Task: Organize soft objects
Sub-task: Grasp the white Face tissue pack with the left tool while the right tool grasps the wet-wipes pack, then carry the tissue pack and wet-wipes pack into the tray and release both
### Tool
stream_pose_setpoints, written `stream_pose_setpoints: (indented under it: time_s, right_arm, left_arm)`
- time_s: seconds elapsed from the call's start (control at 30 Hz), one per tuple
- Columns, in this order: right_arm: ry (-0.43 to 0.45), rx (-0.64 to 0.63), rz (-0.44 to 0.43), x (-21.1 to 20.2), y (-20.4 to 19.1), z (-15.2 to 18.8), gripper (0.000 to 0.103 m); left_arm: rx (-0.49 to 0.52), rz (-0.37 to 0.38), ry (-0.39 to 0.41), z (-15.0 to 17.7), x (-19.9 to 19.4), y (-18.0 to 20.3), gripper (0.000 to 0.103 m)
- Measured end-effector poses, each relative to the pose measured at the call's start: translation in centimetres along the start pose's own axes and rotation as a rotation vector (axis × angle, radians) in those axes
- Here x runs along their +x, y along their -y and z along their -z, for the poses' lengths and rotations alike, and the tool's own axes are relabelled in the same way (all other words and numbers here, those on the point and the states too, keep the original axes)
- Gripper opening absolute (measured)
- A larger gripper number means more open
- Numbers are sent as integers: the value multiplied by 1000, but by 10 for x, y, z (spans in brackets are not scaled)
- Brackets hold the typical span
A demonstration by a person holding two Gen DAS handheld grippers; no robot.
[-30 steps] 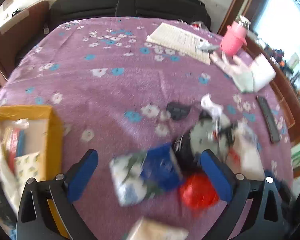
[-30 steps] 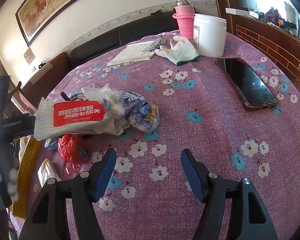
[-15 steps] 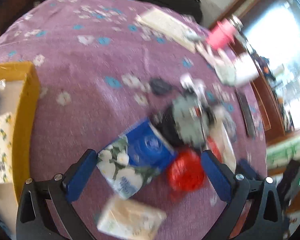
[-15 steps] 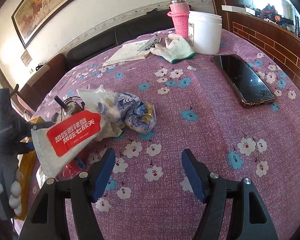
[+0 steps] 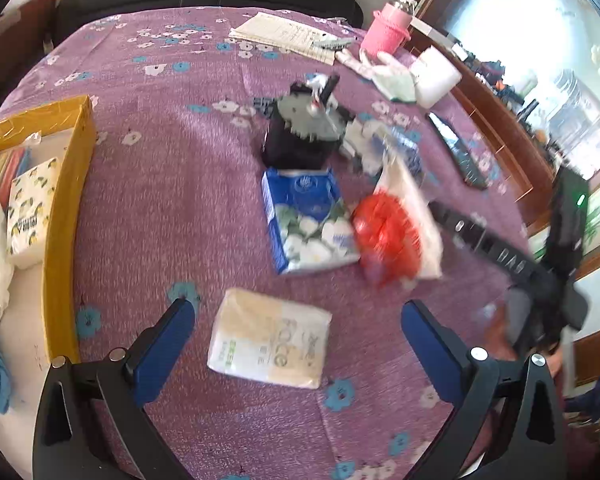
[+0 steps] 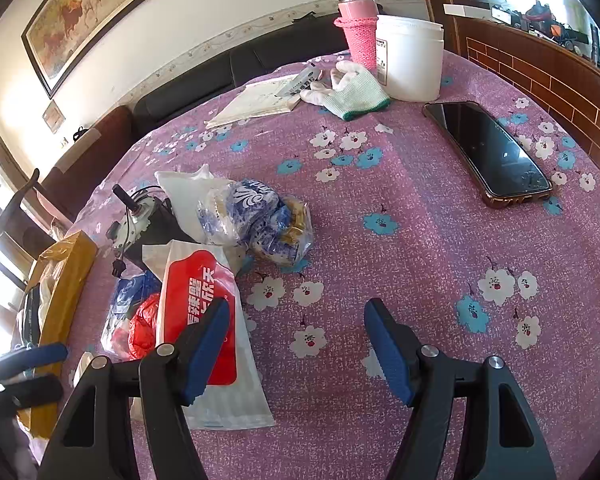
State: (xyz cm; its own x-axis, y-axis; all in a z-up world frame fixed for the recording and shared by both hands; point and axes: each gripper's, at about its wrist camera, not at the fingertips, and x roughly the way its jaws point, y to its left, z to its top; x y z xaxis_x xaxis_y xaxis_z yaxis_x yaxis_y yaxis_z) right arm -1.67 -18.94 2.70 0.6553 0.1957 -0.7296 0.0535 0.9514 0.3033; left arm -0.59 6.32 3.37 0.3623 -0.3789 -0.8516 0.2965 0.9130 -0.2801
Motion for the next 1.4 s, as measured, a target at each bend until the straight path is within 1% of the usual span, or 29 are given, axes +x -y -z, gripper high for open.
stream_pose_setpoints:
  time_s: [0.03, 0.13, 0.17, 0.2, 0.23, 0.27, 0.33, 0.37, 0.4, 0.43, 0.5, 0.6, 0.63, 0.67, 0.73, 0.77, 0.87, 1.0, 1.03, 1.1, 1.13, 1.17, 1.23, 1.27, 1.4]
  right_arm:
    - [1, -1, 1, 0, 0, 0, 74]
    - [1, 4, -2, 0, 1, 0, 74]
    - [1, 6, -3, 0, 1, -1, 74]
    - [1, 7, -4, 0, 1, -1, 74]
    - [0, 8, -6, 0, 1, -1, 74]
    - [-1, 8, -9, 0, 1, -1, 74]
    - [3, 12, -25, -1, 1, -1, 74]
    - [7, 17, -38, -2, 2, -1, 74]
    - [12, 23, -51, -4, 2, -1, 74]
    - [20, 34, -70, -6, 4, -2, 74]
    - [32, 63, -108, -9, 9, -3, 74]
    - [28, 96, -168, -10, 12, -3, 74]
    - [20, 97, -195, -10, 12, -3, 70]
    - [9, 98, -226, -10, 11, -3, 64]
    - [-44, 118, -296, -1, 9, -4, 56]
    - [-66, 124, -305, 4, 7, -5, 55]
    - [-116, 131, -297, 20, 1, -9, 53]
    - [-181, 154, -349, 33, -8, -14, 53]
    - [-185, 156, -349, 32, -10, -13, 53]
    - [-187, 142, -339, 30, -17, -11, 49]
    - [-190, 126, -338, 27, -22, -9, 42]
    - [-197, 114, -342, 25, -26, -7, 32]
    - [-214, 90, -360, 22, -33, -5, 21]
    - [-220, 80, -368, 19, -37, -4, 17]
    - [-224, 51, -399, 5, -51, 3, 11]
  left_arm:
    - [11, -24, -1, 4, 3, 0, 102]
    - [15, -49, -19, 13, 18, 1, 102]
    - [23, -71, -10, 16, 21, 3, 102]
    - [60, -114, 8, 19, 23, 11, 102]
    - [82, -143, 9, 21, 25, 15, 102]
    - [99, -159, 15, 24, 26, 19, 102]
    - [106, -140, 44, 27, 21, 22, 84]
    - [108, -135, 51, 28, 18, 23, 64]
    - [99, -118, 50, 29, 15, 23, 64]
    - [80, -90, 66, 31, 9, 22, 64]
    - [57, -92, 94, 36, 1, 20, 64]
    - [32, -71, 117, 46, -10, 17, 64]
    - [20, -63, 124, 48, -12, 17, 64]
    - [10, -59, 131, 51, -16, 15, 64]
    - [-10, -42, 147, 56, -25, 13, 64]
    - [-21, -33, 153, 59, -29, 10, 64]
    - [-39, -20, 175, 66, -44, 5, 64]
    - [-65, -7, 207, 75, -61, -4, 65]
    - [-70, -5, 216, 78, -65, -7, 65]
    - [-77, -8, 231, 83, -72, -11, 65]
    - [-83, -8, 238, 86, -76, -13, 65]
    - [-91, -7, 244, 88, -79, -16, 65]
    - [-108, -4, 256, 92, -84, -21, 65]
    - [-120, -1, 261, 94, -87, -25, 65]
    - [-163, 10, 285, 102, -98, -40, 65]
